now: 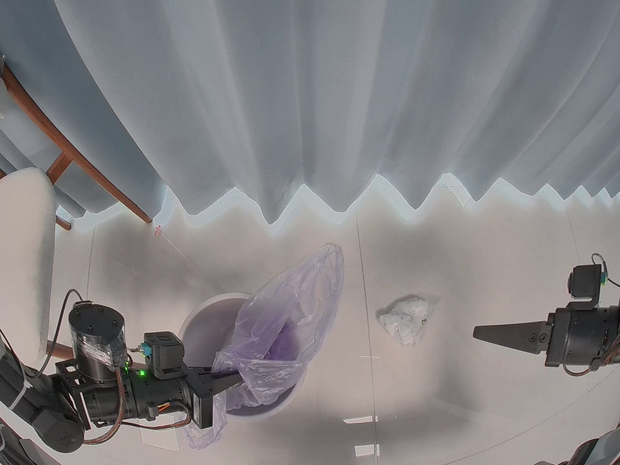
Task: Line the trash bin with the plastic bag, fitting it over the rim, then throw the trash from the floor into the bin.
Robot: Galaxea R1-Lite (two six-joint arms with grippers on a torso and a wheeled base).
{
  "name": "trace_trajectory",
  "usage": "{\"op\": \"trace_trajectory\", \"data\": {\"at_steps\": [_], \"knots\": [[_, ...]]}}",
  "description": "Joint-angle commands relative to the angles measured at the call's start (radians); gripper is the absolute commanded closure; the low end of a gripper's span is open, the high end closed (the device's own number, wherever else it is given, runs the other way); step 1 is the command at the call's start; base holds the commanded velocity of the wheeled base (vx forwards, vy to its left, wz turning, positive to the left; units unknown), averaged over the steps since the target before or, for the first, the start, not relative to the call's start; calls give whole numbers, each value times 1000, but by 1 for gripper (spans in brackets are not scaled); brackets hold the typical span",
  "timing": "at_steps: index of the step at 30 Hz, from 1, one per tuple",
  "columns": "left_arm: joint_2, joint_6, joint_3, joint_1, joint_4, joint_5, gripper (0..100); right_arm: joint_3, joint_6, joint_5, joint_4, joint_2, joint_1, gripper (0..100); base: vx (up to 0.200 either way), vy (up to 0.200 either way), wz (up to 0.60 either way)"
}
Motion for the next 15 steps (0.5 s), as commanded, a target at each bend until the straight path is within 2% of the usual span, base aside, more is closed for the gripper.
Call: {"op": "trace_trajectory", "data": {"at_steps": [1, 9, 15], "knots": [[6, 0, 5, -11, 0, 8, 100, 5, 4, -7, -1, 44, 3, 0, 0, 0, 0], [8, 0, 7, -11, 0, 11, 100, 31, 4, -9, -3, 56, 1, 0, 0, 0, 0], [3, -2, 3, -12, 0, 12, 100, -18, 4, -11, -1, 68, 30, 0, 0, 0, 0]]}}
